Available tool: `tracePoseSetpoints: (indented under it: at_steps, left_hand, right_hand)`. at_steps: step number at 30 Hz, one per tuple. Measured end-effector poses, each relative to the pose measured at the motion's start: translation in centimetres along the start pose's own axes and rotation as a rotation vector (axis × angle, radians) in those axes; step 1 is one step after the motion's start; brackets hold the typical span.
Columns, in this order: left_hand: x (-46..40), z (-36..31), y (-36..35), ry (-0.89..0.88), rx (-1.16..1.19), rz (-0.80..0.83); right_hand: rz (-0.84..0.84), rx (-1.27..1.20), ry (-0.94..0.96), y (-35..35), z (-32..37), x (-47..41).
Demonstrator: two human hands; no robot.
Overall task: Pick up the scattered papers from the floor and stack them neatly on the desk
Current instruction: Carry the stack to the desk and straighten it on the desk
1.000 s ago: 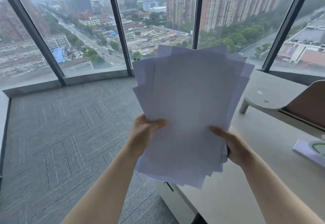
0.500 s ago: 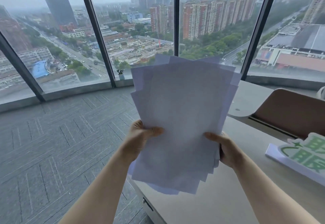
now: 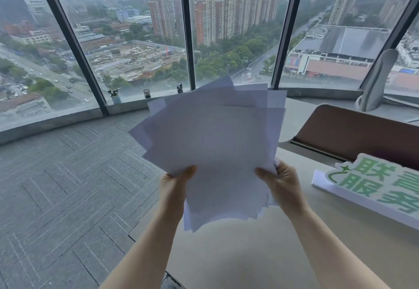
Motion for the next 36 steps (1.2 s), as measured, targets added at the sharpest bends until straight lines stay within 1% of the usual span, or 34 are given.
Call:
tracePoseSetpoints:
  at_steps: [2,4,7,9,10,13,16,17,19,20,22,23,25,28,30,32,34,36]
  left_hand:
    - [-0.3,1.2,-0.2,0.022,-0.008,0.008]
    - [-0.6,2.8,-0.2,0.055,-0.043,0.005]
    - [-0.5,5.1,0.2,0.115,-0.113,0.008]
    - [-0.2,6.1,0.3,0.141,-0.143,0.029]
    - [-0.1,6.3,0.3,0.145,-0.147,0.033]
    - [0.2,6.3,-0.1,0.113,-0.129,0.022]
    - [0.2,5.3,-0.9,0.061,-0.085,0.035]
    - [0.1,5.0,-1.1,0.037,-0.076,0.053]
    - [0.2,5.1,-1.1,0.01,-0.096,0.088]
    - [0.3,5.4,-0.9,0.022,-0.119,0.099]
    - [0.4,6.6,-0.3,0.074,-0.168,0.126]
    - [0.4,7.4,0.0,0.083,-0.196,0.147]
    - [0.4,8.2,0.0,0.092,-0.232,0.152]
    - [0.4,8.0,-0.6,0.088,-0.222,0.13]
    - [0.3,7.7,-0.8,0.076,-0.189,0.15]
    - [0.1,8.0,-0.5,0.102,-0.184,0.187]
    - [0.3,8.9,0.1,0.15,-0.255,0.24]
    - [0.5,9.8,0.2,0.155,-0.328,0.248]
  right_hand:
    - [-0.025,-0.022,-0.012,0.5,-0.8,0.4]
    - [-0.014,-0.016,-0.057,0.8,-1.9,1.1]
    - [-0.042,0.154,-0.12,1.6,-4.7,1.9]
    - [-0.125,0.27,-0.172,2.2,-6.4,2.2]
    - [-0.168,0.285,-0.194,2.4,-7.0,2.3]
    - [-0.262,0.221,-0.18,2.3,-6.9,2.9]
    - [-0.344,0.103,-0.096,2.0,-4.9,2.9]
    - [-0.344,0.061,-0.069,1.9,-4.0,2.9]
    - [-0.29,-0.009,-0.048,1.9,-3.0,3.0]
    - [-0.256,-0.023,-0.07,2.0,-3.2,3.1]
    - [-0.209,-0.017,-0.189,1.7,-4.2,3.8]
    - [-0.221,0.0,-0.244,1.7,-5.0,4.2]
    - [-0.277,0.047,-0.287,1.7,-6.3,4.4]
    - [-0.314,0.056,-0.235,2.0,-6.8,4.1]
    - [-0.307,0.054,-0.212,2.2,-6.7,4.0]
    - [-0.267,0.059,-0.263,2.4,-6.8,4.2]
    - [-0.212,0.05,-0.356,2.4,-7.5,4.8]
    - [-0.224,0.046,-0.387,2.4,-8.4,5.2]
Point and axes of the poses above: each hand's wrist, its own x-axis away from the middle knuckle, its own y-axis out of the back of the hand, z = x × y, the point moved 2 cm from there along -x, towards the middle knuckle, and after that the axes turned 12 degrees about -z, right-handed, at the moved point
